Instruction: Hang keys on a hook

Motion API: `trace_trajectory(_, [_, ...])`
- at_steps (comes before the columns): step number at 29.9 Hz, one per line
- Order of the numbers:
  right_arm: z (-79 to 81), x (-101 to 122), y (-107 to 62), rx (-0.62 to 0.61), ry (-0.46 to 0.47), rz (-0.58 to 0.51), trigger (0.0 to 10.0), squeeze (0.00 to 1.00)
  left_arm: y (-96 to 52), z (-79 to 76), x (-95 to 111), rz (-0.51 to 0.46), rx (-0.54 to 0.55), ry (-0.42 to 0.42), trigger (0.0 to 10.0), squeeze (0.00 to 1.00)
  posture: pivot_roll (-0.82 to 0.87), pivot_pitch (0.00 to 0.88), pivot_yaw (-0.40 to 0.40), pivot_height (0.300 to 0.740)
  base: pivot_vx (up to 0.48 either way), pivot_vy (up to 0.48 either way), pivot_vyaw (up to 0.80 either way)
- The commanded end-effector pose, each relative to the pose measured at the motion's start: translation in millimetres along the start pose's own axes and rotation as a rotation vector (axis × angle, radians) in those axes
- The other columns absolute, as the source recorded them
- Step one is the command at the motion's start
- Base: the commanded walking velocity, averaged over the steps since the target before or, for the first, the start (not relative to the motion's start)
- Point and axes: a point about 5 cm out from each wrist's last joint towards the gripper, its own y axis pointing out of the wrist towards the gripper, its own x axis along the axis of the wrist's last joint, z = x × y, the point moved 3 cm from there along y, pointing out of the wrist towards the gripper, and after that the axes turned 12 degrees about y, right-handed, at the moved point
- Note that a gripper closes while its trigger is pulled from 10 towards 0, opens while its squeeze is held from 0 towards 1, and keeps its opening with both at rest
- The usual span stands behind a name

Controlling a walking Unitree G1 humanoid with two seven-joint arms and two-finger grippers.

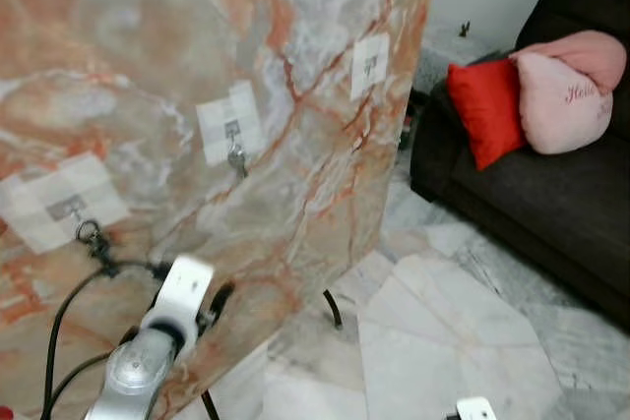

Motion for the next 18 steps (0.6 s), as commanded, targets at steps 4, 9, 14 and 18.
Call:
trace_trajectory(4, [-3.8,-1.8,-0.7,-0.007,0.001,0.008,10.0,0.0,8.3,-15.6,-43.6,0.098,-0.04,-0.032,10.0,0.0,0.1,0.0,-0.112,0.74,0.0,0.0,0.0])
trace_trajectory(9, [-3.4,-4.3,-0.6,-0.012,0.004,0.021,10.0,0.0,14.9,-16.0,-88.1,0.243,0.056,-0.237,10.0,0.0,0.08,0.0,-0.104,0.74,0.0,0.0,0.0])
trace_trajectory(14, [-1.4,-6.3,-0.4,-0.008,0.031,0.026,10.0,0.0,3.0,-23.0,-124.3,0.402,0.061,-0.379,10.0,0.0,0.08,0.0,-0.096,0.74,0.0,0.0,0.0])
trace_trajectory(18, [2.5,-9.1,0.1,-0.011,0.113,0.013,10.0,0.0,-10.1,-46.1,-144.7,0.504,-0.027,-0.284,10.0,0.0,0.02,0.0,-0.048,0.74,0.0,0.0,0.0])
